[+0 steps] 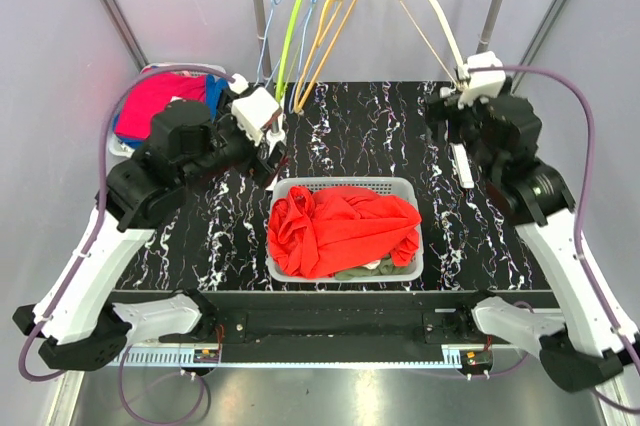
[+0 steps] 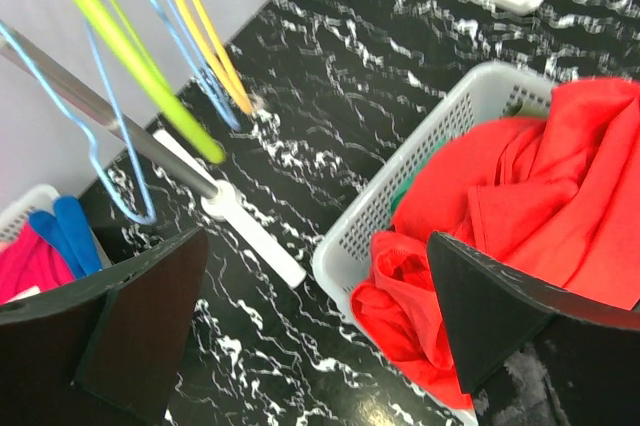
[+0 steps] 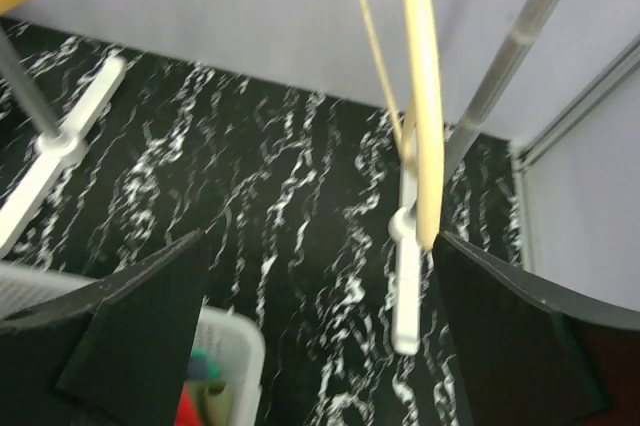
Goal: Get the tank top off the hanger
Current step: Place the hanger at the clothesline, then reset both arms
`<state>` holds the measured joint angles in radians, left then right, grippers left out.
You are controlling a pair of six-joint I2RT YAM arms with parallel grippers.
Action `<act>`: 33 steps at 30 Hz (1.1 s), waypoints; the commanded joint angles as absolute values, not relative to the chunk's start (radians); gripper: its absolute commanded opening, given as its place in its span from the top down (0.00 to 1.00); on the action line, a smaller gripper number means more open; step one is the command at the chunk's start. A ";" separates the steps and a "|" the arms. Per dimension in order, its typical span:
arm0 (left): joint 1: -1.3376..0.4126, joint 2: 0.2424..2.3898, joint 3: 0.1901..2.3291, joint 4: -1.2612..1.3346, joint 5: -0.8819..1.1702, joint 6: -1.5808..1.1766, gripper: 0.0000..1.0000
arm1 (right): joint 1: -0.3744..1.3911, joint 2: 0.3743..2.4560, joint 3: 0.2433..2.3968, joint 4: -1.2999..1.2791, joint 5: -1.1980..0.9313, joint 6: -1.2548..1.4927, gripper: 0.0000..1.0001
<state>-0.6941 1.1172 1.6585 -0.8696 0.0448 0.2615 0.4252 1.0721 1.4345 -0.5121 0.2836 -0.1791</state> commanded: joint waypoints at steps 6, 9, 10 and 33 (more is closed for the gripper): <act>-0.663 1.010 1.447 -0.759 0.043 0.273 0.01 | 0.422 0.842 1.181 -0.715 0.204 0.083 0.00; -0.640 0.967 1.344 -0.724 0.044 0.285 0.01 | 0.422 0.798 1.131 -0.759 0.251 0.127 0.00; -0.634 0.957 1.282 -0.713 0.046 0.294 0.01 | 0.422 0.782 1.117 -0.765 0.264 0.130 0.00; 0.255 0.971 0.746 -0.052 0.512 -0.043 0.01 | 0.422 0.724 1.055 -0.697 0.350 0.222 0.00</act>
<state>0.2539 0.9810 0.7937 -0.2592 0.5327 0.0189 0.4252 0.7044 1.0710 -0.7486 0.3252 0.1852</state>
